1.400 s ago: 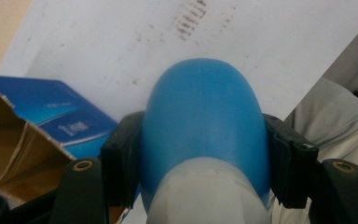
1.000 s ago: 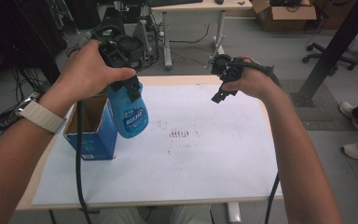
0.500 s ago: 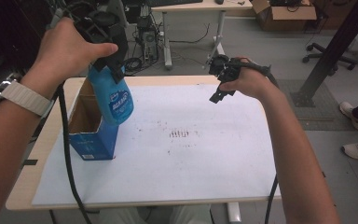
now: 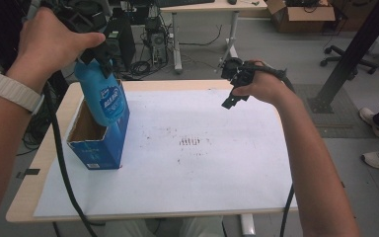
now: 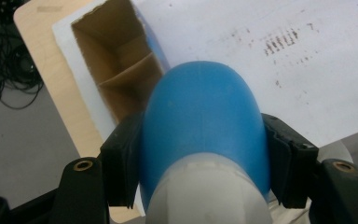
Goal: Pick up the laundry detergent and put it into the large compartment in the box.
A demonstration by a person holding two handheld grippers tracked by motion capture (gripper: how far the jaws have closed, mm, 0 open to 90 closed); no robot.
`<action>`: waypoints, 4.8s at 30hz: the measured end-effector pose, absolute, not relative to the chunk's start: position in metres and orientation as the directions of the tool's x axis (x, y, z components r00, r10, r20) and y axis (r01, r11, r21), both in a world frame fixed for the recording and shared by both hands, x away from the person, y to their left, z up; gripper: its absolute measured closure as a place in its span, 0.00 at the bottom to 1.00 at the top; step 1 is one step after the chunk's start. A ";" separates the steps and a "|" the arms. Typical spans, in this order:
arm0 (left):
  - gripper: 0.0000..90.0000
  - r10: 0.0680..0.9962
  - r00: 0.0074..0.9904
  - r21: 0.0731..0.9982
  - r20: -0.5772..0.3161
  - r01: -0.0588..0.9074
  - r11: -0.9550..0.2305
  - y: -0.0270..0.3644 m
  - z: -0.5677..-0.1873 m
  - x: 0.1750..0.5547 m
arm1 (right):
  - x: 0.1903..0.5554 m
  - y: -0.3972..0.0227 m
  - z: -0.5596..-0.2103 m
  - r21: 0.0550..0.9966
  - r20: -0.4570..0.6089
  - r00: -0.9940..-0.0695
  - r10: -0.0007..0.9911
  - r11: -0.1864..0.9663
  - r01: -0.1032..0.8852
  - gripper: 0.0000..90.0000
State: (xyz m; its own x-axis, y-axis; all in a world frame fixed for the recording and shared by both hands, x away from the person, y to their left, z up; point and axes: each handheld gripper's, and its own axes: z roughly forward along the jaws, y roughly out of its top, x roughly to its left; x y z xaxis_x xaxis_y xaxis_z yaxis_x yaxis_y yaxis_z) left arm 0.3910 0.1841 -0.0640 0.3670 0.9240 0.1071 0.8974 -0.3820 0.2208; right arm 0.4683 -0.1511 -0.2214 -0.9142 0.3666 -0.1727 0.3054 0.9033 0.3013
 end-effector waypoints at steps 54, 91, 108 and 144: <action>0.42 0.983 0.134 0.227 0.124 0.961 -0.159 0.245 -0.132 0.416 | 0.469 -0.149 -0.221 0.300 -0.171 -0.914 0.368 0.903 0.307 0.12; 0.42 0.980 0.156 0.231 0.126 0.956 -0.182 0.247 -0.226 0.428 | 0.469 -0.149 -0.223 0.293 -0.169 -0.914 0.369 0.904 0.311 0.12; 0.42 0.979 0.158 0.228 0.128 0.956 -0.185 0.251 -0.254 0.429 | 0.470 -0.149 -0.225 0.293 -0.167 -0.915 0.368 0.904 0.310 0.12; 0.38 0.985 0.130 0.226 0.113 0.962 -0.153 0.259 -0.274 0.430 | 0.469 -0.150 -0.228 0.283 -0.161 -0.916 0.367 0.906 0.313 0.12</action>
State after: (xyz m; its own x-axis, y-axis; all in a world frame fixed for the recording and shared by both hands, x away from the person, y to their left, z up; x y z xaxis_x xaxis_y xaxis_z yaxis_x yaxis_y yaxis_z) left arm 0.4305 0.2589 -0.2740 0.1298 0.9851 0.1132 0.9621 -0.1527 0.2261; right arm 0.4690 -0.1501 -0.2282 -0.9161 0.3670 -0.1612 0.3133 0.9065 0.2831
